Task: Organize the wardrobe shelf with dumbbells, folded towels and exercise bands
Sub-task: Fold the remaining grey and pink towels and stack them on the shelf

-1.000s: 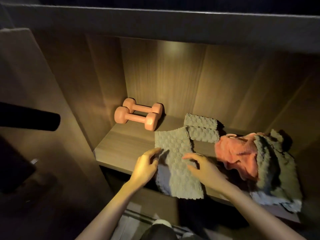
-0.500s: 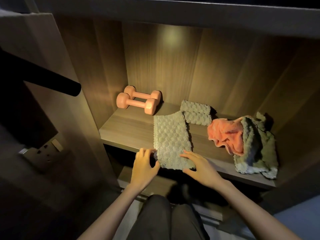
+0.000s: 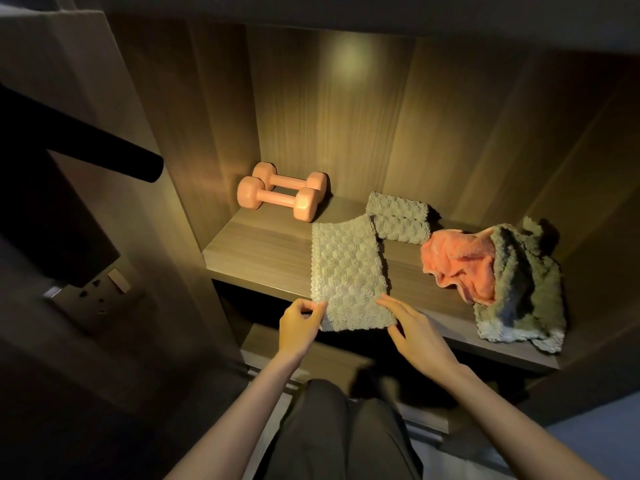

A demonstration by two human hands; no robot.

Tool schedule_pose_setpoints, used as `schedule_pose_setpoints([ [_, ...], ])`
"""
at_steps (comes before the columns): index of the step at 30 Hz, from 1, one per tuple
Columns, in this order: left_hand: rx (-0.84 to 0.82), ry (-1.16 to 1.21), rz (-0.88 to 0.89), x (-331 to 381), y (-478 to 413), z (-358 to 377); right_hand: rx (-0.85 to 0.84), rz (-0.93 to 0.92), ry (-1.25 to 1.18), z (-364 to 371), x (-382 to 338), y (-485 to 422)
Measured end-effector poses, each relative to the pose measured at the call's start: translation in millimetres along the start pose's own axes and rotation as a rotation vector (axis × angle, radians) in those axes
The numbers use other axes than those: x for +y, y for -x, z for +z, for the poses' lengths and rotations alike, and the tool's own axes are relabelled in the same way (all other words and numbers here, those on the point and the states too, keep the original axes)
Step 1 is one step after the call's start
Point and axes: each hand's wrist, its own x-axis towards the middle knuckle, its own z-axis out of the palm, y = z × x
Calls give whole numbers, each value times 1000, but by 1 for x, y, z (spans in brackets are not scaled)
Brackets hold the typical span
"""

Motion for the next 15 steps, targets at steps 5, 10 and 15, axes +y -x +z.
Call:
schedule_pose_setpoints([
  [5, -20, -32, 14, -1, -3, -7, 166, 22, 79, 1, -6, 0],
  [10, -17, -25, 4, -5, -1, -8, 168, 35, 161, -1, -5, 3],
  [15, -10, -39, -20, -4, -2, -10, 20, 19, 348, 9, -5, 3],
])
